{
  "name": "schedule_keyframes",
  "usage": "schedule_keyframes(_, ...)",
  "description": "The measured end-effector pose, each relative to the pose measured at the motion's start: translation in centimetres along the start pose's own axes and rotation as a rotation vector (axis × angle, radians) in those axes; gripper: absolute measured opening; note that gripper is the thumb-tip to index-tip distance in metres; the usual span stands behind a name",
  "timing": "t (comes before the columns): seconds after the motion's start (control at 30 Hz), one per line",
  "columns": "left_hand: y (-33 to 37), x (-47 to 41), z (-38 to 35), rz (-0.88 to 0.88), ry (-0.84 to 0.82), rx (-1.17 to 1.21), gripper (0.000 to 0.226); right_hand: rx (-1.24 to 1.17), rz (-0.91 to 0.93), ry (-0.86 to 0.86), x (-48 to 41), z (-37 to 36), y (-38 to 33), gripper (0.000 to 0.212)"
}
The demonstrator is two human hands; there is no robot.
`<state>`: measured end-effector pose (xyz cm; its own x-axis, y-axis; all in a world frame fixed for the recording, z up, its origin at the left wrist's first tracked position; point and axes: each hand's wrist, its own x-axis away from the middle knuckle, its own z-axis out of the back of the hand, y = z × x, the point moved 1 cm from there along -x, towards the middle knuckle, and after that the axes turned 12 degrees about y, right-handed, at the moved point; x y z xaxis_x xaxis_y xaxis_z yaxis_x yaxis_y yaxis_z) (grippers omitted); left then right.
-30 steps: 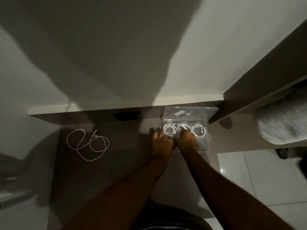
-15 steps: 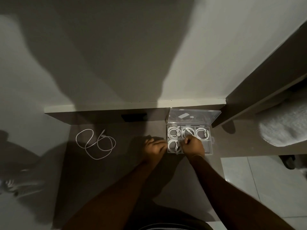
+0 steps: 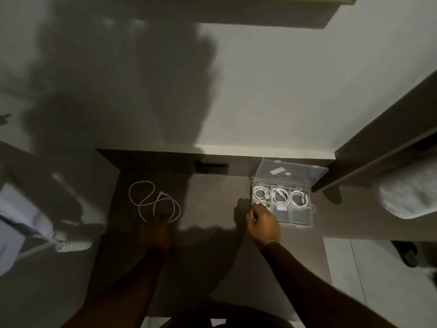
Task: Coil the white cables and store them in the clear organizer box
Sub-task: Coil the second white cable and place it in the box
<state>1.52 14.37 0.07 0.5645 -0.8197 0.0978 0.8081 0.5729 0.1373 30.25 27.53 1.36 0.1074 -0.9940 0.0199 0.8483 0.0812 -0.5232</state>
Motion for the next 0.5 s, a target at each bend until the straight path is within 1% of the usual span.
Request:
schedule_keyframes(0.07, 0.0, -0.1, 0.8, -0.08, 0.046, 0.097, 0.044, -0.022, 0.129, -0.076, 1.0, -0.9, -2.5, 0.015)
schedule_keyframes(0.1, 0.0, -0.2, 1.3, -0.112, 0.072, 0.19, 0.047, -0.057, 0.188, -0.115, 1.3, -1.5, -4.0, 0.015)
schedule_keyframes(0.13, 0.0, -0.4, 1.6, -0.127, 0.102, 0.284, 0.044, -0.094, 0.219, -0.151, 1.6, -1.7, -5.8, 0.011)
schedule_keyframes(0.17, 0.0, -0.5, 2.1, -0.168, 0.115, 0.358, 0.032, -0.136, 0.253, -0.18, 1.8, -2.2, -7.4, 0.006)
schedule_keyframes(0.2, -0.3, -0.5, 2.8, -0.218, 0.131, 0.392, 0.025, -0.165, 0.298, -0.188, 2.0, -2.5, -9.5, 0.018)
schedule_keyframes(0.27, -1.0, -0.5, 3.9, -0.323, 0.194, 0.391, 0.028, -0.166, 0.446, -0.2, 2.4, -3.6, -12.9, 0.045)
schedule_keyframes(0.3, -1.2, -0.4, 4.3, -0.337, 0.218, 0.358, 0.027, -0.146, 0.52, -0.202, 2.6, -4.2, -14.2, 0.057)
schedule_keyframes(0.33, -1.6, -0.3, 4.8, -0.325, 0.224, 0.317, 0.025, -0.124, 0.572, -0.202, 2.9, -4.5, -15.6, 0.064)
schedule_keyframes(0.37, -1.9, 0.0, 5.4, -0.299, 0.235, 0.279, 0.023, -0.119, 0.608, -0.2, 3.2, -4.8, -16.6, 0.065)
schedule_keyframes(0.4, -2.3, 0.1, 5.6, -0.269, 0.25, 0.26, 0.022, -0.127, 0.618, -0.205, 3.5, -4.9, -17.3, 0.059)
schedule_keyframes(0.43, -2.6, 0.1, 6.0, -0.252, 0.271, 0.264, 0.021, -0.144, 0.621, -0.199, 3.8, -5.0, -17.8, 0.049)
schedule_keyframes(0.5, -2.8, -0.2, 6.9, -0.3, 0.33, 0.298, 0.017, -0.213, 0.586, -0.181, 4.0, -4.5, -18.3, 0.032)
